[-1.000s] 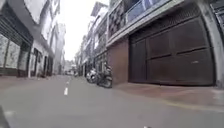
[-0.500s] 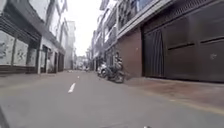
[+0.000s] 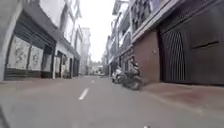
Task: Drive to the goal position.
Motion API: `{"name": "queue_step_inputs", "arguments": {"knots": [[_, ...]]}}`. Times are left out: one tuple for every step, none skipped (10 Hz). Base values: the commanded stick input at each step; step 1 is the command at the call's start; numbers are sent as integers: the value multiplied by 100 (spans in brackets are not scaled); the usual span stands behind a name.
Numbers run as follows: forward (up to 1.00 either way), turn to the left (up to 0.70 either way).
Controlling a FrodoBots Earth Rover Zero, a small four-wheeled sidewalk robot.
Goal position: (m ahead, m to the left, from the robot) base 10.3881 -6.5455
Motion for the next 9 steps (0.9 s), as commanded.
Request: {"name": "queue_step_inputs", "arguments": {"knots": [[100, 41], [100, 31], [100, 21], [100, 11], [100, 6], [100, 4], [100, -2], [100, -9], [100, -16]]}}
